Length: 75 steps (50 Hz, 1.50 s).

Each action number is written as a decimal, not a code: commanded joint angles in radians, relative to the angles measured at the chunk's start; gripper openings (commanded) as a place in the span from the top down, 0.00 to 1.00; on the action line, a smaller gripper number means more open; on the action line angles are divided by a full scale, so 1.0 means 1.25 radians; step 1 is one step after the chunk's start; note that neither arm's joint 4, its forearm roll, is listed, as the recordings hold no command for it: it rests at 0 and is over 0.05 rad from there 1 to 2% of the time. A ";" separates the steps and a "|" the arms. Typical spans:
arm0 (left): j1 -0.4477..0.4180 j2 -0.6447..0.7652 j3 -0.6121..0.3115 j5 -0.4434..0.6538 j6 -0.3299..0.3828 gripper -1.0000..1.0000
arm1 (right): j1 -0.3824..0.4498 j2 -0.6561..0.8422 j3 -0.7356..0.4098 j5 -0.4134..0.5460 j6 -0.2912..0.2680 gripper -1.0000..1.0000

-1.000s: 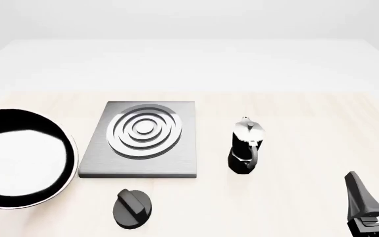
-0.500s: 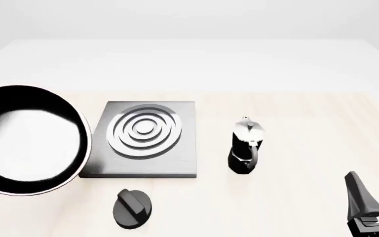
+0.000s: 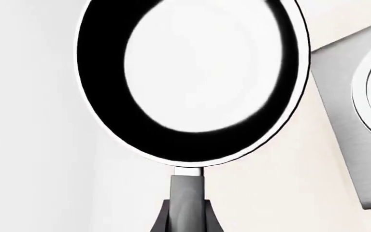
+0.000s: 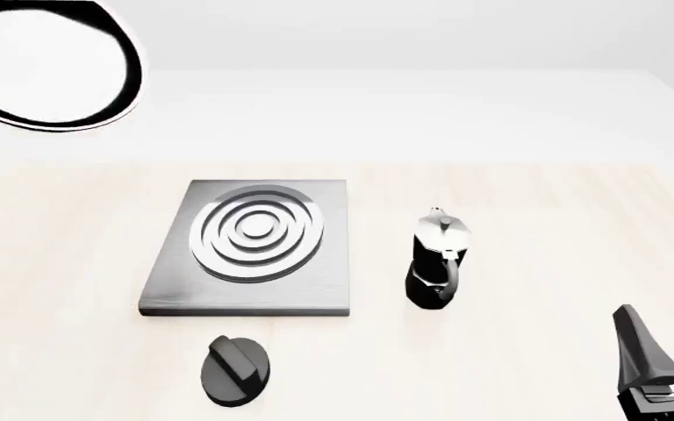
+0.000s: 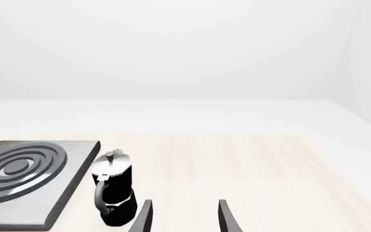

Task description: Turn on the stove and put the frying pan on it.

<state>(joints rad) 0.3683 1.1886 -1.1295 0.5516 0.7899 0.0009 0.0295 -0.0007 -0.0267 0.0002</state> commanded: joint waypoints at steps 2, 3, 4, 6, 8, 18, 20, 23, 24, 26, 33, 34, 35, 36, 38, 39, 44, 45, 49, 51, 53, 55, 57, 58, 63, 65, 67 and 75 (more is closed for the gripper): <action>-0.094 0.158 -0.148 -0.037 -0.093 1.00 | 0.000 -0.001 0.000 0.000 0.000 0.00; -0.104 0.157 -0.144 -0.032 -0.102 1.00 | 0.000 0.000 0.000 0.000 0.000 0.00; -0.102 0.155 -0.133 -0.044 -0.094 1.00 | 0.000 0.000 0.000 0.000 0.000 0.00; -0.128 0.155 -0.115 -0.040 -0.105 1.00 | 0.000 0.000 0.000 0.000 0.000 0.00; -0.138 0.155 -0.103 -0.044 -0.104 1.00 | 0.000 0.000 0.000 0.000 0.000 0.00; -0.184 0.158 -0.067 -0.031 -0.117 1.00 | 0.000 0.000 0.000 0.000 0.000 0.00; -0.195 0.159 -0.063 -0.026 -0.128 1.00 | 0.000 0.000 0.000 0.000 0.000 0.00; -0.229 0.156 -0.054 -0.013 -0.163 1.00 | 0.000 0.000 0.000 0.000 0.000 0.00; -0.232 0.153 -0.049 -0.015 -0.167 1.00 | 0.000 0.000 0.000 0.000 0.000 0.00; -0.231 0.151 -0.033 -0.023 -0.158 1.00 | 0.000 0.000 0.000 0.000 0.000 0.00; -0.273 0.137 -0.004 -0.015 -0.195 1.00 | 0.000 0.000 0.000 0.000 0.000 0.00; -0.274 0.135 -0.002 -0.016 -0.197 1.00 | 0.000 -0.001 0.000 0.000 0.000 0.00; -0.283 0.126 -0.001 -0.010 -0.211 1.00 | 0.000 0.000 0.000 0.000 0.000 0.00; -0.286 0.122 0.004 -0.006 -0.211 1.00 | 0.000 0.000 0.000 0.000 0.000 0.00; -0.288 0.107 0.013 -0.004 -0.209 1.00 | 0.000 0.000 0.000 0.000 0.000 0.00; -0.299 0.093 0.012 0.006 -0.229 1.00 | 0.000 0.000 0.000 0.000 0.000 0.00; -0.309 0.045 0.056 0.018 -0.229 1.00 | 0.000 0.000 0.000 0.000 0.000 0.00; -0.321 0.033 0.066 0.020 -0.247 1.00 | 0.000 0.000 0.000 0.000 0.000 0.00; -0.341 0.019 0.096 0.019 -0.260 1.00 | 0.000 0.000 0.000 0.000 0.000 0.00; -0.346 0.016 0.110 0.020 -0.270 1.00 | 0.000 0.000 0.000 0.000 0.000 0.00; -0.347 0.014 0.112 0.018 -0.277 1.00 | 0.000 0.000 0.000 0.000 0.000 0.00; -0.363 0.010 0.119 0.027 -0.295 1.00 | 0.000 -0.001 0.000 0.000 0.000 0.00; -0.377 0.007 0.115 0.031 -0.323 1.00 | 0.000 -0.001 0.000 0.000 0.000 0.00; -0.381 0.007 0.113 0.032 -0.328 1.00 | 0.000 -0.001 0.000 0.000 0.000 0.00; -0.403 0.005 0.136 0.030 -0.365 1.00 | 0.000 0.000 0.000 0.000 0.000 0.00; -0.406 0.005 0.154 0.021 -0.373 1.00 | 0.000 0.000 0.000 0.000 0.000 0.00; -0.432 -0.003 0.162 0.023 -0.416 1.00 | 0.000 0.000 0.000 0.000 0.000 0.00; -0.459 0.005 0.197 0.005 -0.427 1.00 | 0.000 0.000 0.000 0.000 0.000 0.00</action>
<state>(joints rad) -0.1489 1.2124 -0.9155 0.5795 0.3130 0.0009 0.0292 -0.0007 -0.0266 0.0001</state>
